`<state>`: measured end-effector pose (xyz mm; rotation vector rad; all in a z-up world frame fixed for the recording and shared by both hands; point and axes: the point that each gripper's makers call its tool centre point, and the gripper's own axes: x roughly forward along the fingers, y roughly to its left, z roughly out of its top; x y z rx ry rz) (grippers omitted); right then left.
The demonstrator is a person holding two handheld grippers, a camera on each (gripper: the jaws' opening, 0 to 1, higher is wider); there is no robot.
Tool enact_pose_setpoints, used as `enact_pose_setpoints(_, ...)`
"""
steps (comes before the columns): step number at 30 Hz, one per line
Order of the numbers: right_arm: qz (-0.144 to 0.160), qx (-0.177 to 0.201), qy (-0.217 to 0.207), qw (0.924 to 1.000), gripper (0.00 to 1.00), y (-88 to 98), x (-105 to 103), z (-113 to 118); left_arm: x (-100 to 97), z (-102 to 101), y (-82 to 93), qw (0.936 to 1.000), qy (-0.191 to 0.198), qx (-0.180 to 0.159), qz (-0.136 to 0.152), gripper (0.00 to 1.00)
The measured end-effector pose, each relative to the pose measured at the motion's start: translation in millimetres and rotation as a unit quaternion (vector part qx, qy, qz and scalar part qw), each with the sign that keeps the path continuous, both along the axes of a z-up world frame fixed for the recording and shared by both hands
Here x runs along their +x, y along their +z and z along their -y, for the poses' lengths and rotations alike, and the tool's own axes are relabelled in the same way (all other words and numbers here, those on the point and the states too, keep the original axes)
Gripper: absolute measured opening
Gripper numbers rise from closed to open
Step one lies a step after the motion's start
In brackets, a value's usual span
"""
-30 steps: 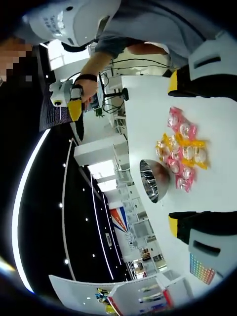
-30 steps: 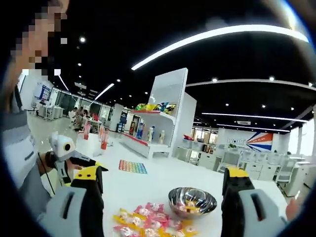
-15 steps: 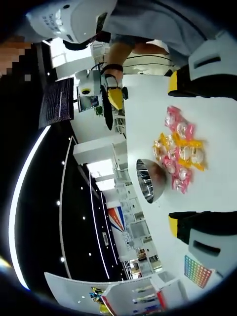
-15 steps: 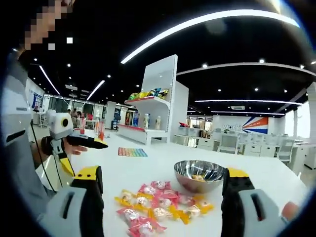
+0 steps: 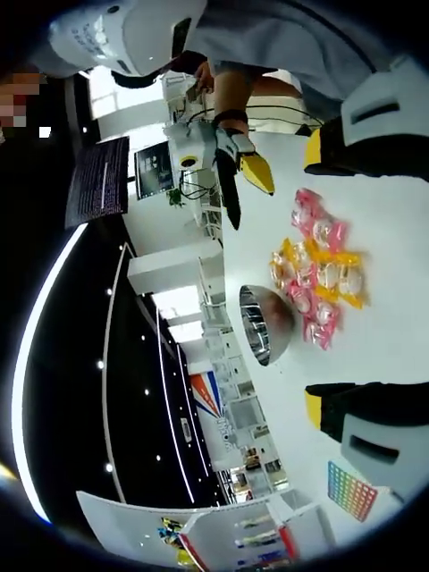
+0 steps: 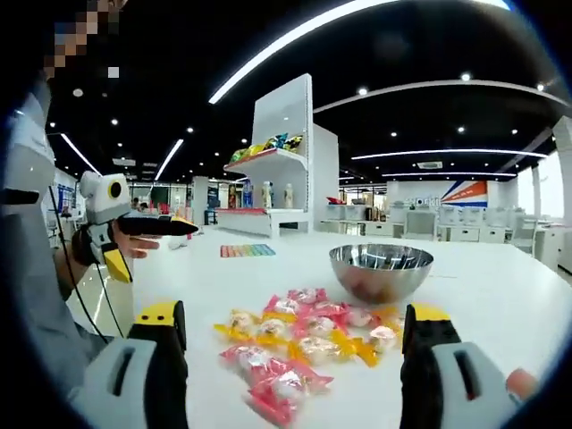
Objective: Pick up the marshmallows scattered on the table and place them into the bowl on the table
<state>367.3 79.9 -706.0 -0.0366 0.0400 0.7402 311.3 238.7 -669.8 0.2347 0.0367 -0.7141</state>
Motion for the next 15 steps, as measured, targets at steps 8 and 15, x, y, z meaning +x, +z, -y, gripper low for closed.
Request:
enact_pose_setpoints(8, -0.035, 0.000, 0.001, 0.9994, 0.97, -24.4, -5.0, -2.7, -1.0, 4.4, 4.8, 0.9999, -0.008, 0.000, 0.007, 0.96)
enact_pose_setpoints(15, -0.036, -0.003, -0.005, 0.9993, 0.96, -26.4, -5.8, -0.3, -0.8, 6.9, 3.5, 0.9999, -0.010, 0.001, 0.006, 0.96)
